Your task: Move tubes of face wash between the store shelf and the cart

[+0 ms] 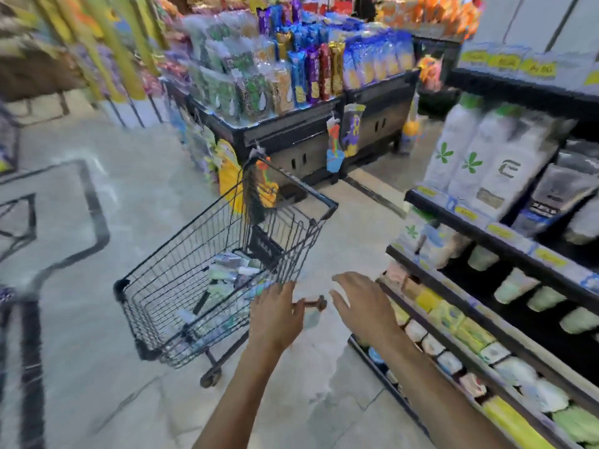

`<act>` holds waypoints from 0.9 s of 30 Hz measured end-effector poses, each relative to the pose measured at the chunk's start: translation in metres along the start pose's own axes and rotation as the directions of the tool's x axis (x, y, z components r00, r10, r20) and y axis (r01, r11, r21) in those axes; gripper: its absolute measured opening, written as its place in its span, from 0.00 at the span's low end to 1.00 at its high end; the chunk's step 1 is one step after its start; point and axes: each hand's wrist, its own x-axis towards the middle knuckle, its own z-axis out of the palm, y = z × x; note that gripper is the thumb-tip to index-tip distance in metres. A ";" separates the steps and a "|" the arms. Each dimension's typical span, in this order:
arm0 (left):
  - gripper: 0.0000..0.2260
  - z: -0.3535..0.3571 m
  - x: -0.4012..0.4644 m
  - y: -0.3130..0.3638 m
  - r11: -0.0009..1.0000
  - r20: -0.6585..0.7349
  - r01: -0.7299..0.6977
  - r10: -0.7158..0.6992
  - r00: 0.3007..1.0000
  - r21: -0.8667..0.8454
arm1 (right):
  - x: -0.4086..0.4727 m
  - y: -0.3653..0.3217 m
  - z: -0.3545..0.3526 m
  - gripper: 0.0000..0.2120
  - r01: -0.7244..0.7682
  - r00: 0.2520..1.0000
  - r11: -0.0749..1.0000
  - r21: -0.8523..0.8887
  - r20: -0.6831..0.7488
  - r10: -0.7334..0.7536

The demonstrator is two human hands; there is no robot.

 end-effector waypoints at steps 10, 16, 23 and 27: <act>0.20 -0.026 -0.028 -0.182 0.945 -0.058 0.315 -0.320 0.946 -0.089 | 0.077 -0.140 0.095 0.17 0.052 0.963 0.995 0.087 0.260 -0.073; 0.21 -0.019 0.005 -0.225 0.912 -0.035 0.385 -0.394 0.919 -0.140 | 0.112 -0.149 0.136 0.19 0.091 0.921 0.994 0.068 0.375 -0.110; 0.19 -0.007 0.090 -0.248 0.889 0.031 0.437 -0.438 0.899 -0.136 | 0.188 -0.128 0.178 0.18 0.094 0.867 0.994 0.050 0.487 -0.106; 0.19 -0.001 0.133 -0.261 0.864 0.079 0.483 -0.477 0.875 -0.144 | 0.248 -0.125 0.194 0.18 0.074 0.827 0.997 0.032 0.556 -0.080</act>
